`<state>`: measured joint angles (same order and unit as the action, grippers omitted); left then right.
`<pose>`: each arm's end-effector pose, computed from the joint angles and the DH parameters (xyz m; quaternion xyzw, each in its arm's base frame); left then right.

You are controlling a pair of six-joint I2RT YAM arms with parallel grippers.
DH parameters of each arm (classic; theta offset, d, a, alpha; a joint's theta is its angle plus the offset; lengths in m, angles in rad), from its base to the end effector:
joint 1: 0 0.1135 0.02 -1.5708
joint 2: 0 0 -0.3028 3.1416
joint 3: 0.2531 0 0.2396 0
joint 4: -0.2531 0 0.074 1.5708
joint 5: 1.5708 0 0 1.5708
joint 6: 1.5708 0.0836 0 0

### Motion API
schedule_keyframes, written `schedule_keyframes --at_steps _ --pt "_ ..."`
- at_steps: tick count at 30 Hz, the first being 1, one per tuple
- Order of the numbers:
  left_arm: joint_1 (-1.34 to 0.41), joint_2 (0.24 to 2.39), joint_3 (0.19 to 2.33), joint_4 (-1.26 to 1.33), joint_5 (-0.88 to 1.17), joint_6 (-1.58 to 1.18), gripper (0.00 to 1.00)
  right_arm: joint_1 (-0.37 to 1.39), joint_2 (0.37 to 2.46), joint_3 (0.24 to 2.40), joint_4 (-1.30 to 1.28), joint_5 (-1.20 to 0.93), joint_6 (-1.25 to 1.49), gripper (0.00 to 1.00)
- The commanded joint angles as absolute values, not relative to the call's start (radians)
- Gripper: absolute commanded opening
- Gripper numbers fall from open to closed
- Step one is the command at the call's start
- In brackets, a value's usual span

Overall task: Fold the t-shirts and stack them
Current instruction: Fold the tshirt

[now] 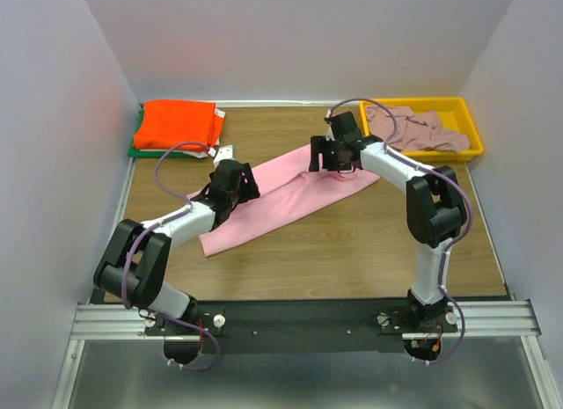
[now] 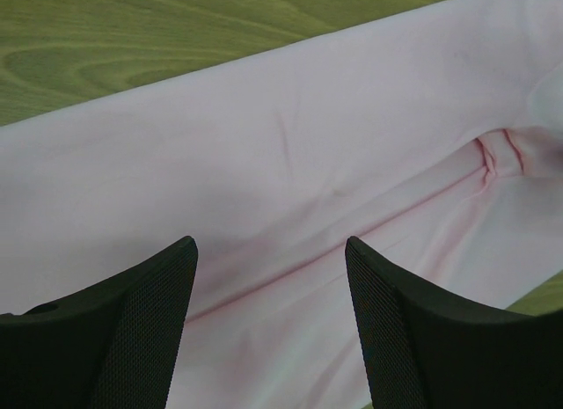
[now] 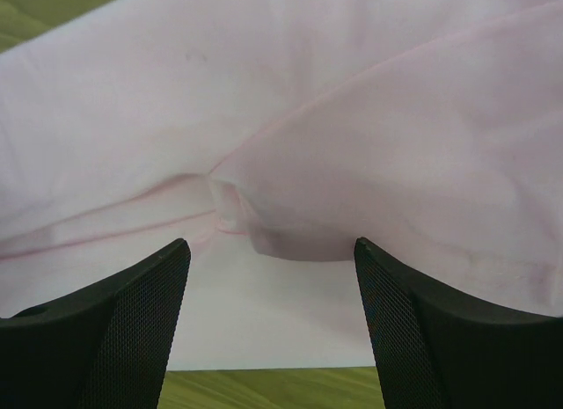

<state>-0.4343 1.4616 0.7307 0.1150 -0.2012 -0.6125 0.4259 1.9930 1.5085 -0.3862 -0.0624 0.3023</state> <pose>0.3037 -0.1225 0.2143 -0.1246 0.8761 -0.1513 0.4406 0.4338 0.2025 0.2144 -0.0687 0.9364 0.1494 0.3099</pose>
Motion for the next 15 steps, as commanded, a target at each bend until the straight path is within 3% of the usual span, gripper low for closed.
schedule_keyframes --at_steps 1,15 --pt "-0.449 1.505 0.718 0.189 -0.279 -0.613 0.75 0.433 2.026 1.470 -0.399 -0.123 0.302 0.82" --pt "-0.607 1.592 0.609 0.225 -0.373 -0.776 0.75 0.433 2.117 1.477 -0.377 -0.084 0.311 0.83"
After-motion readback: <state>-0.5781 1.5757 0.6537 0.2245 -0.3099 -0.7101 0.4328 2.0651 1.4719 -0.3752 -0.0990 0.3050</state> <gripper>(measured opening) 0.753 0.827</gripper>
